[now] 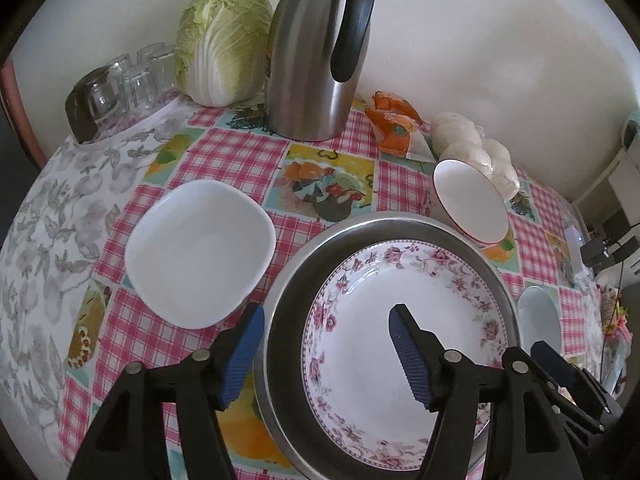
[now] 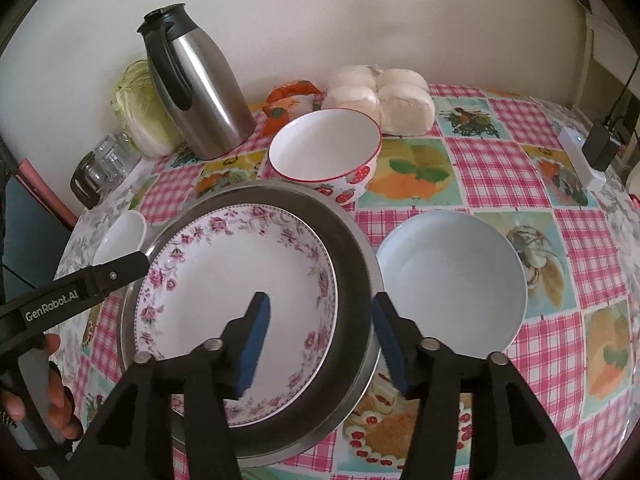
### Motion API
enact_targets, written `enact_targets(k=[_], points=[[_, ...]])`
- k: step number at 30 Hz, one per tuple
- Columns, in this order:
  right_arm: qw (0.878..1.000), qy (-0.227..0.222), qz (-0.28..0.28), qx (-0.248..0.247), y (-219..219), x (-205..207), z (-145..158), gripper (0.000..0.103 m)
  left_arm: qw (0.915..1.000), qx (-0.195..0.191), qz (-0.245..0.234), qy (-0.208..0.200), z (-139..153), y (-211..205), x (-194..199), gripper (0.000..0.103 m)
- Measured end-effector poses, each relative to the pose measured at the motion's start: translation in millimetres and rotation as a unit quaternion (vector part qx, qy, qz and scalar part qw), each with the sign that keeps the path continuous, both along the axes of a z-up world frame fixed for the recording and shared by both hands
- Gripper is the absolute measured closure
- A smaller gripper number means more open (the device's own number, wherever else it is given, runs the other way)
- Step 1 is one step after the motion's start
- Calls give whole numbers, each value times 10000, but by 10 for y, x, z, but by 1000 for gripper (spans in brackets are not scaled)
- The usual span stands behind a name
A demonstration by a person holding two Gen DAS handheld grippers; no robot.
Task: Organize plates and bowls
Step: 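Move both grippers toward the red-rimmed strawberry bowl beside the basin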
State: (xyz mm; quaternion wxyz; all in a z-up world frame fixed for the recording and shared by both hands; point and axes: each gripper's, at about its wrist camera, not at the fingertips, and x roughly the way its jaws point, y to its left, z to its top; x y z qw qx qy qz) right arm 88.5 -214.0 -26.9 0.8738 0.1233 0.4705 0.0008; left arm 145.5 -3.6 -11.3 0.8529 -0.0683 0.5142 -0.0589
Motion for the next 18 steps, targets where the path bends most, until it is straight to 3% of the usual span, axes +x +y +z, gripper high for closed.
enact_targets(k=[2, 7, 11, 18], points=[[10000, -49, 5, -24, 4, -3, 15, 29, 10000, 35, 11, -9, -4, 1, 4, 26], [10000, -4, -7, -16, -10, 11, -15, 22, 10000, 92, 34, -5, -23, 6, 9, 18], [10000, 60, -16, 5, -19, 18, -43, 21, 9998, 175, 62, -72, -19, 1, 8, 3], [10000, 10, 57, -3, 1, 12, -33, 12, 9994, 258, 169, -160, -15, 32, 8, 0]])
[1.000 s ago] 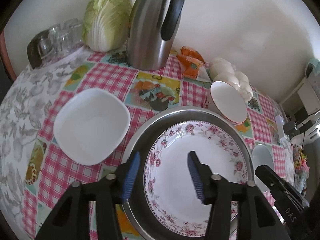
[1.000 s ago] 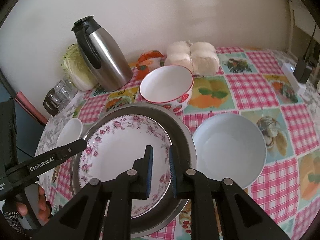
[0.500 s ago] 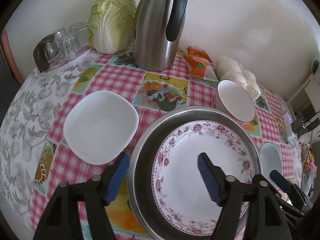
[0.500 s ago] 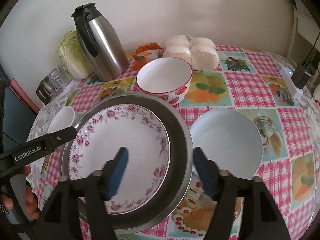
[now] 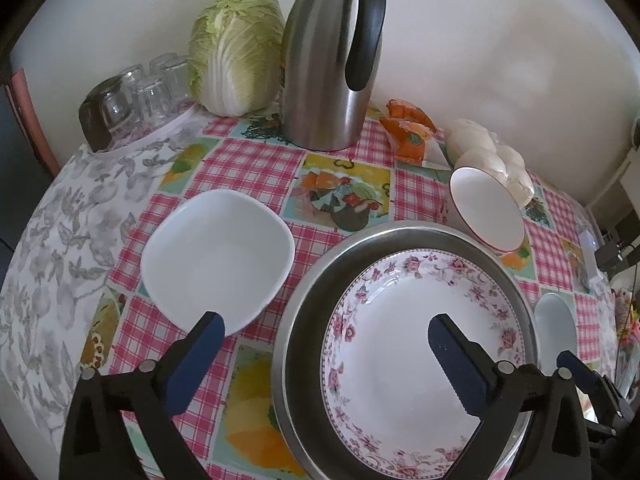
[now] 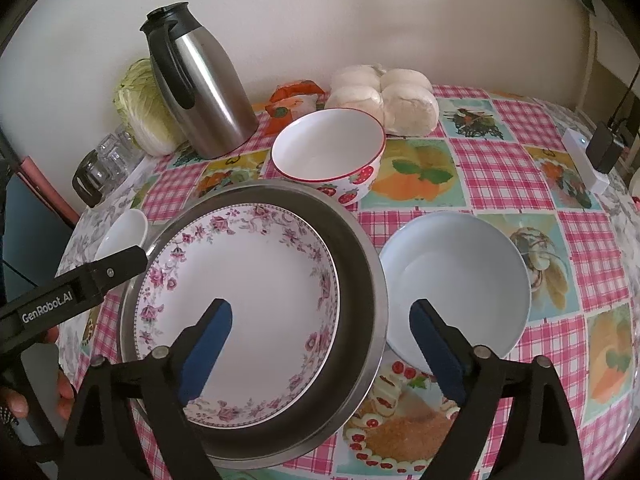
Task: Organize plates and bowls
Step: 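Move both grippers toward the red-rimmed strawberry bowl beside the basin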
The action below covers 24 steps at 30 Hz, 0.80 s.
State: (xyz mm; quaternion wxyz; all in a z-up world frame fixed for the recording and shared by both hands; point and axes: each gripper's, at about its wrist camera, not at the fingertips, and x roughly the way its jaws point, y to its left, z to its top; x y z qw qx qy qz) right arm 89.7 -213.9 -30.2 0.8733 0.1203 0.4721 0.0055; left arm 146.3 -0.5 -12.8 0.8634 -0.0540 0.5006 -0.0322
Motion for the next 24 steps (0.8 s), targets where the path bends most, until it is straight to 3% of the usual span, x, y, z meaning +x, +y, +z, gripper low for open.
enact_targets(k=[12, 17, 24], points=[[9998, -189, -46, -110, 31, -73, 186, 4, 9994, -10, 324, -138, 9, 82, -14, 0], [9998, -169, -75, -87, 77, -77, 257, 4, 9984, -289, 459, -156, 16, 183, -52, 0], [9988, -450, -153, 72, 49, -76, 470, 3, 9974, -304, 390, -529, 141, 210, -119, 0]])
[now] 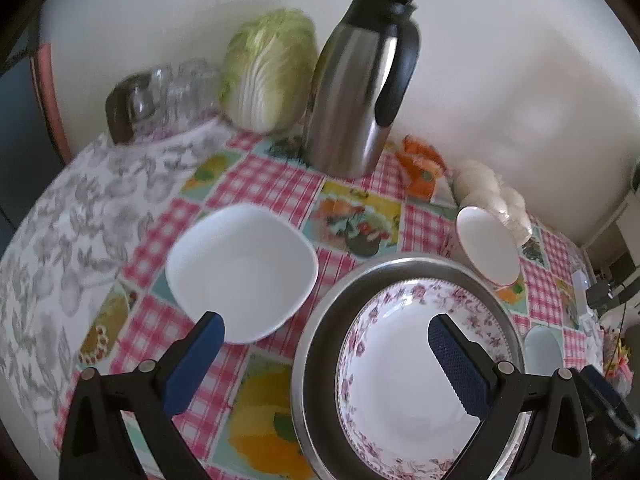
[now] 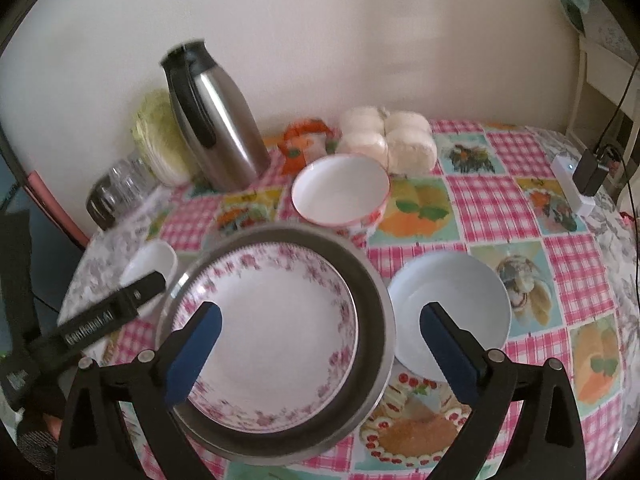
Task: Organize plates and bowls
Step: 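Move both grippers toward the red-rimmed strawberry bowl beside the basin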
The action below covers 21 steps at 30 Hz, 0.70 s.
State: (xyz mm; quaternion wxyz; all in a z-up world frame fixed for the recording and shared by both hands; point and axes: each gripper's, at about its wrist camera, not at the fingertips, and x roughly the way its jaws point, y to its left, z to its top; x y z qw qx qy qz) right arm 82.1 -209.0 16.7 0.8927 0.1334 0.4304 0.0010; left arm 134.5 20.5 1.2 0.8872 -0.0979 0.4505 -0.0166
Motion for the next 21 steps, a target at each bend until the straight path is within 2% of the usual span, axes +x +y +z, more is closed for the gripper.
enact_targets(k=[3, 9, 13, 16, 21], points=[[9999, -77, -116, 45, -108, -3, 56, 3, 9995, 132, -79, -268, 94, -50, 0, 0], [9984, -147, -542, -4, -465, 16, 134, 3, 9978, 49, -354, -558, 224, -201, 59, 0], [9969, -247, -740, 91, -649, 41, 154, 3, 9966, 22, -562, -607, 260, -347, 106, 0], [9967, -142, -802, 40, -722, 118, 95, 3, 9958, -93, -663, -629, 278, -448, 180, 0], [9974, -16, -712, 94, -771, 303, -44, 3, 9946, -44, -786, -669, 295, -584, 313, 0]])
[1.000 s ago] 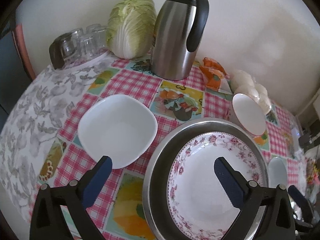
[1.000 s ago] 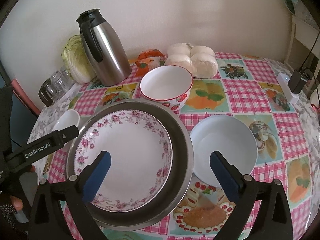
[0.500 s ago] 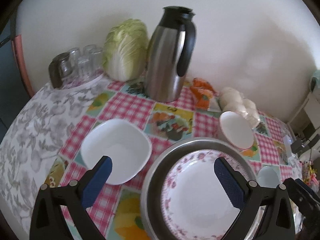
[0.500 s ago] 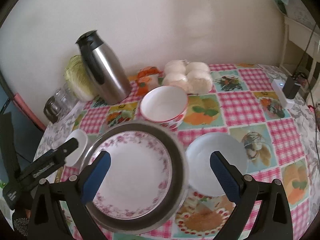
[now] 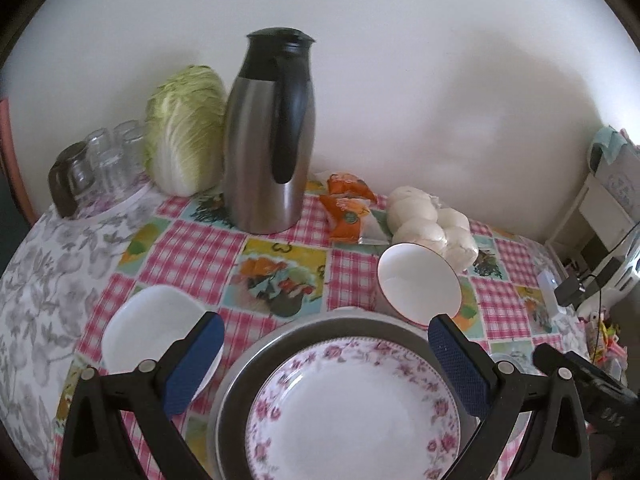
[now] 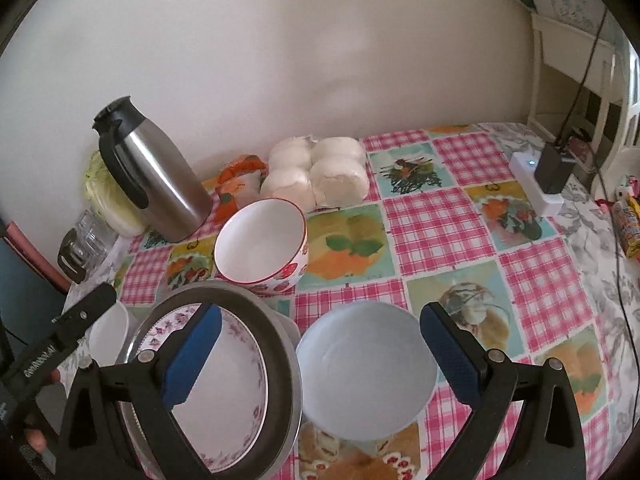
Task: Organize plates and bowls
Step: 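Move both grippers toward the red-rimmed strawberry bowl beside the basin, then close both grippers on the rim of the red-rimmed bowl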
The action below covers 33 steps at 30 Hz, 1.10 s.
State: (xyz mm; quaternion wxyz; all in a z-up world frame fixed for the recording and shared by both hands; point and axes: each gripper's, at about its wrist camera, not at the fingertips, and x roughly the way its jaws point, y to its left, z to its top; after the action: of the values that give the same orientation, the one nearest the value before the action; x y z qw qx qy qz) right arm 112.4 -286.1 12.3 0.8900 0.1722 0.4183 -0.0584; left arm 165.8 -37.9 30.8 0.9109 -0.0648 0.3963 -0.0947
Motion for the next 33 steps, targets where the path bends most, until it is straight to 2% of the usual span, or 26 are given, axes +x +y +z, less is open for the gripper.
enact_targets(k=[5, 10, 16, 23, 26, 30, 31, 33], points=[[10000, 7, 5, 35, -44, 179, -82, 3, 9998, 82, -24, 197, -48, -73, 178, 0], [9999, 2, -16, 121, -115, 370, -142, 3, 9988, 166, 193, 422, -147, -51, 337, 0], [9999, 165, 25, -40, -166, 546, -260, 3, 9953, 326, 132, 900, -301, -85, 647, 0], [9993, 351, 91, 22, -212, 724, -377, 3, 9908, 522, -87, 1248, -400, -256, 873, 2], [9992, 399, 73, 38, -256, 806, -367, 3, 9870, 602, -224, 1471, -458, -355, 967, 14], [9985, 531, 85, -34, -269, 966, -341, 5, 9832, 468, -318, 1738, -527, -457, 1103, 21], [9982, 582, 112, -68, -257, 1012, -352, 7, 9822, 463, -333, 1788, -544, -490, 1135, 24], [9970, 744, 182, -76, -225, 1117, -395, 20, 9802, 430, -379, 1895, -584, -555, 1199, 30]])
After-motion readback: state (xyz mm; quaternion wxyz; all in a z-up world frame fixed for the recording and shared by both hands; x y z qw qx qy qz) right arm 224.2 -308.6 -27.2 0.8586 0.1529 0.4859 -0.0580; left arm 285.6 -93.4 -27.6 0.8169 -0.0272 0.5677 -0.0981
